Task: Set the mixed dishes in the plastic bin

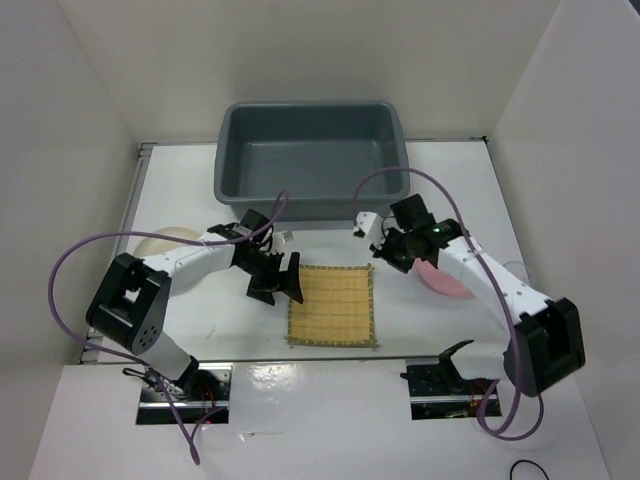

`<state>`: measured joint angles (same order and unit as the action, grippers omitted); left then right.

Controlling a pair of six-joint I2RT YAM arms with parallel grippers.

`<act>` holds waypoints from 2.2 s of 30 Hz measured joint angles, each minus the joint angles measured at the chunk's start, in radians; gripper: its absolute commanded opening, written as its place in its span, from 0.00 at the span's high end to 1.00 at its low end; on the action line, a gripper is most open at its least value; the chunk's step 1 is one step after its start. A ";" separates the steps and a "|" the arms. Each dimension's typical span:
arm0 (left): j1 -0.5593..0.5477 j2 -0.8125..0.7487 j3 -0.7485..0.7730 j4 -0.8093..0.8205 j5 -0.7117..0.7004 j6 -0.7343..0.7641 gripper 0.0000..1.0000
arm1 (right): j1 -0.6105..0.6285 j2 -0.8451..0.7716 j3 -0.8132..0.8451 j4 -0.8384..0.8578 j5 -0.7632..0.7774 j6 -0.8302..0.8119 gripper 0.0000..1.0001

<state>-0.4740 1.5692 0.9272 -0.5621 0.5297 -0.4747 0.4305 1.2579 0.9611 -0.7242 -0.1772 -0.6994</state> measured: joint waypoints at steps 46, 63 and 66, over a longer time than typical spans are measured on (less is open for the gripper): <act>-0.006 -0.062 0.065 0.122 0.294 -0.109 1.00 | -0.063 0.056 0.068 0.127 0.182 0.361 1.00; 0.196 0.538 1.414 -0.018 0.506 -0.213 1.00 | -0.303 -0.658 -0.198 0.283 0.298 0.377 1.00; 0.253 0.752 1.659 -0.080 0.442 -0.216 1.00 | -0.291 -0.657 -0.216 0.280 0.321 0.378 0.99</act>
<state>-0.2214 2.3215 2.5866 -0.6422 0.9714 -0.6907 0.1390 0.6014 0.7448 -0.4446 0.1436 -0.3210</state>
